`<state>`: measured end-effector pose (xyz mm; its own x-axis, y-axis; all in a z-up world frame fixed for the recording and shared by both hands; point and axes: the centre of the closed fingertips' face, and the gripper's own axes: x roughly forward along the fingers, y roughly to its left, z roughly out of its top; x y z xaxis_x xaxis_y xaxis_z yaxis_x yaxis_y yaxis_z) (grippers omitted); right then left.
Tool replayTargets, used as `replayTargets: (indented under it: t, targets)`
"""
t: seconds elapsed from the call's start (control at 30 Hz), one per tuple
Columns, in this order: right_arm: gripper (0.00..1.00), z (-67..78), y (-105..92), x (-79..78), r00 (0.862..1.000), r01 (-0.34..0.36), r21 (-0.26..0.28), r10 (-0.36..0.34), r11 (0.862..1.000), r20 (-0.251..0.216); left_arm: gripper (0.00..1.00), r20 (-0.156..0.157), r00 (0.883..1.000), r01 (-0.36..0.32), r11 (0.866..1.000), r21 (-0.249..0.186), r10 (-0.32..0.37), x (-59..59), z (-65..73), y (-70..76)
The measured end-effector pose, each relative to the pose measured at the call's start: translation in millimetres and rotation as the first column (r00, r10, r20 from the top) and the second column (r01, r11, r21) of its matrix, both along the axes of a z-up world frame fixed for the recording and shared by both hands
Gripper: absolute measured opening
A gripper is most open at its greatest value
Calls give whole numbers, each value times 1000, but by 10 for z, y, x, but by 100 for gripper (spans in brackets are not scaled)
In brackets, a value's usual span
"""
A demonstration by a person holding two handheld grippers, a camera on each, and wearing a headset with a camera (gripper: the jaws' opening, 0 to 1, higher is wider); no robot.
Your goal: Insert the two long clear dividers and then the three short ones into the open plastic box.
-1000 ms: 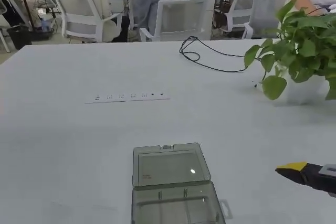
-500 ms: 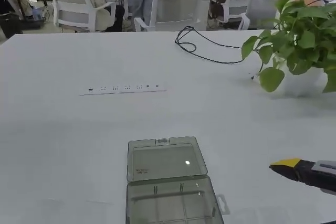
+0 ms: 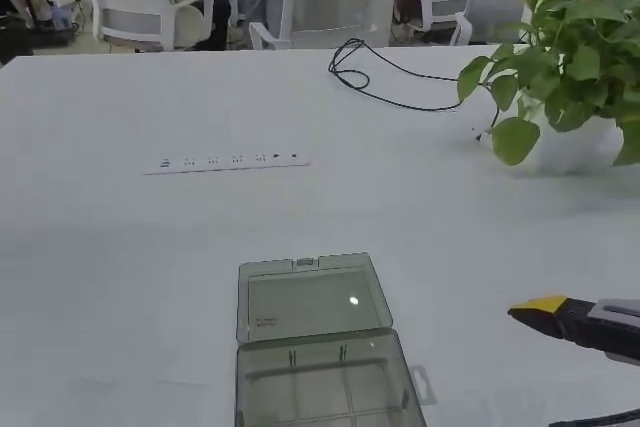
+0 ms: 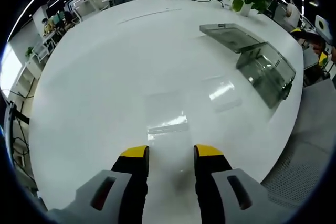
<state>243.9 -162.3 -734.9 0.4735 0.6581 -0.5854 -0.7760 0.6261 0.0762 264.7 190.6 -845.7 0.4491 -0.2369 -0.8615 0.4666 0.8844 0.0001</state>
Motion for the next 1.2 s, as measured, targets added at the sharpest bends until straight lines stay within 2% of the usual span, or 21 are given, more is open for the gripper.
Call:
replayTargets:
  t: [0.33,0.47,0.53,0.57,0.6,0.8,0.93,1.03,1.1,1.2]
  targets:
    - [87,-10,0,-11,1000,2,-4,-2,1000,-1,33,-55,998,-13,1000,21,14,21,-10,3]
    - [86,-33,-7,-22,999,20,-8,-21,1000,-25,32,-66,997,-45,999,17,46,28,-4,20]
    - [84,-47,-12,-30,999,27,-10,-28,1000,-36,31,-64,996,-69,998,0,69,40,18,28]
    - [83,-55,-25,-32,998,35,-7,-35,999,-44,31,-70,995,-63,998,16,64,27,1,46]
    - [82,-59,-26,-29,997,50,2,-50,999,-54,31,-61,996,-58,998,16,59,37,10,45]
    - [77,-43,-20,15,992,102,24,-100,994,-74,30,-53,995,-78,997,24,79,31,13,71]
    - [73,-23,24,39,989,129,44,-125,991,-85,30,-17,994,-110,994,-12,110,42,60,52]
    - [71,-12,82,50,986,143,66,-137,987,-94,30,28,993,-117,993,-27,118,46,129,2]
    - [68,-9,137,61,984,156,85,-147,984,-104,30,47,992,-118,992,-37,119,42,164,-37]
    - [64,-11,224,77,980,174,107,-162,979,-114,30,90,988,-118,991,-70,124,45,234,-131]
